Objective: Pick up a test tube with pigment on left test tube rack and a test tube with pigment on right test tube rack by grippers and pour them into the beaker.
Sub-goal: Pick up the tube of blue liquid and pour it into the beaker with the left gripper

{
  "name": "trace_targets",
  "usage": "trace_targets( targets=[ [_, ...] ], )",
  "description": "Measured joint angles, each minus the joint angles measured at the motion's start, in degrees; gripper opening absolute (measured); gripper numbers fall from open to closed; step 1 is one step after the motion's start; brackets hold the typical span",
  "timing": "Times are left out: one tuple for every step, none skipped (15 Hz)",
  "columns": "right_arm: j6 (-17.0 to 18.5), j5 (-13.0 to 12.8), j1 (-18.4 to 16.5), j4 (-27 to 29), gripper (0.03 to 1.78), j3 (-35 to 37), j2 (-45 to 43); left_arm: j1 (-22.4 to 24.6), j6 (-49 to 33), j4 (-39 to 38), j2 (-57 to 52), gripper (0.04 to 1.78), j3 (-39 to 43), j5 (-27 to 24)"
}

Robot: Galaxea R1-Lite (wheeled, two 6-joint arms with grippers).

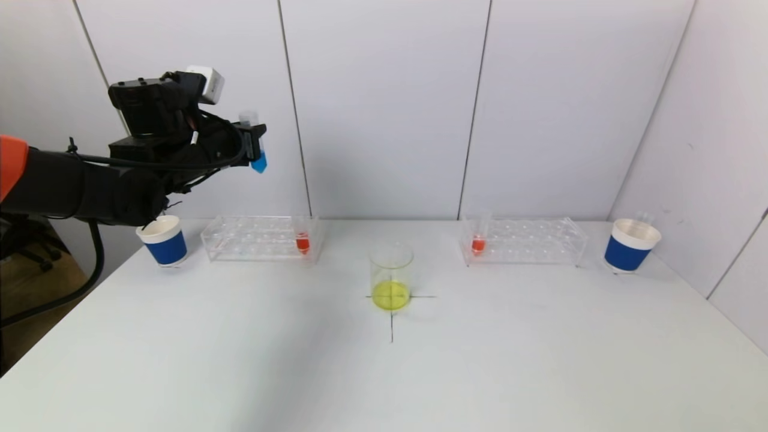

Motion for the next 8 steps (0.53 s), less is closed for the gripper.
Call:
trace_targets(
  targets=[
    [0.0,0.0,0.0,0.0,1.77,0.0,0.0,-0.8,0.0,0.9,-0.3,0.44,-0.7,0.0],
    [0.0,0.0,0.0,0.0,1.77,0.0,0.0,-1.5,0.1,1.3,-0.5,0.44,-1.1,0.0],
    [0.0,0.0,0.0,0.0,1.77,0.0,0.0,-2.1,0.2,1.6,-0.6,0.44,-1.5,0.0],
    [0.0,0.0,0.0,0.0,1.77,0.0,0.0,-2.8,0.2,2.4,-0.7,0.44,-1.8,-0.1],
    [0.0,0.0,0.0,0.0,1.77,0.0,0.0,-3.6,0.2,3.2,-0.8,0.44,-2.0,-0.1],
    [0.0,0.0,0.0,0.0,1.77,0.0,0.0,-4.4,0.2,3.8,-0.8,0.44,-2.4,-0.1],
    [0.0,0.0,0.0,0.0,1.77,0.0,0.0,-5.3,0.2,4.4,-0.8,0.44,-2.9,-0.1],
    [0.0,0.0,0.0,0.0,1.77,0.0,0.0,-6.3,0.5,5.1,-0.8,0.44,-3.3,-0.2]
  ],
)
